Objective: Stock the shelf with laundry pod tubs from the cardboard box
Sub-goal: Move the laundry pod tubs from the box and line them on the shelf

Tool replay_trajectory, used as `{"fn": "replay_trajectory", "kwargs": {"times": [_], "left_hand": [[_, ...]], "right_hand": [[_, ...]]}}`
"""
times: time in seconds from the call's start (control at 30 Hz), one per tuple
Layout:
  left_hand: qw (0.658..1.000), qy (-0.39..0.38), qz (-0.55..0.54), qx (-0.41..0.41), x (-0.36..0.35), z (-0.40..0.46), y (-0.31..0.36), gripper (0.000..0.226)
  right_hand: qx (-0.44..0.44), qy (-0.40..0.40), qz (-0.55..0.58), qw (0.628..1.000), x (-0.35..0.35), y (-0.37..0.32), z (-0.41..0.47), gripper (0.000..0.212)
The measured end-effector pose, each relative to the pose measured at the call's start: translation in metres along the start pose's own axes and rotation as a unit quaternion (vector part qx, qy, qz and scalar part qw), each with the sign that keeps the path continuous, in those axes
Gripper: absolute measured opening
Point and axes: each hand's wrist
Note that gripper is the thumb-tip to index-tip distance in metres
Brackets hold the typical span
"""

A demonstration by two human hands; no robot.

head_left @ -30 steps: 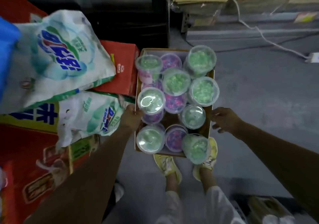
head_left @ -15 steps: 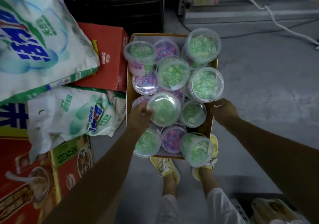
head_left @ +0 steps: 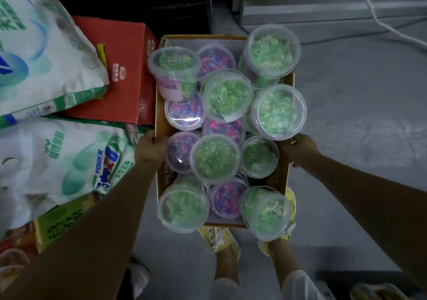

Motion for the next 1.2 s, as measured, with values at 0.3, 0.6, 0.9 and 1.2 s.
{"fn": "replay_trajectory", "kwargs": {"times": [0.3, 0.6, 0.9, 1.2], "left_hand": [[0.986, 0.016, 0.162, -0.036, -0.012, 0.042, -0.011, 0.047], [0.978, 0.015, 0.198, -0.057, 0.015, -0.014, 0.018, 0.042], [0.981, 0.003, 0.166, -0.096, 0.056, -0.126, 0.082, 0.037], [0.963, -0.025, 0.219, -0.154, 0.089, -0.246, 0.177, 0.043]], "right_hand": [[0.076, 0.122, -0.143, 0.979, -0.017, 0.015, 0.019, 0.049], [0.169, 0.121, -0.13, 0.969, 0.018, 0.02, -0.017, 0.048], [0.121, 0.135, -0.168, 0.969, 0.113, 0.034, -0.099, 0.049], [0.083, 0.182, -0.205, 0.958, 0.237, 0.066, -0.228, 0.051]]}}
Point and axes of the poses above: each hand's wrist, its own z-axis towards the middle knuckle, its own x-axis out of the back of the hand, y = z × x, and after that the axes turned 4 degrees about -y, right-handed
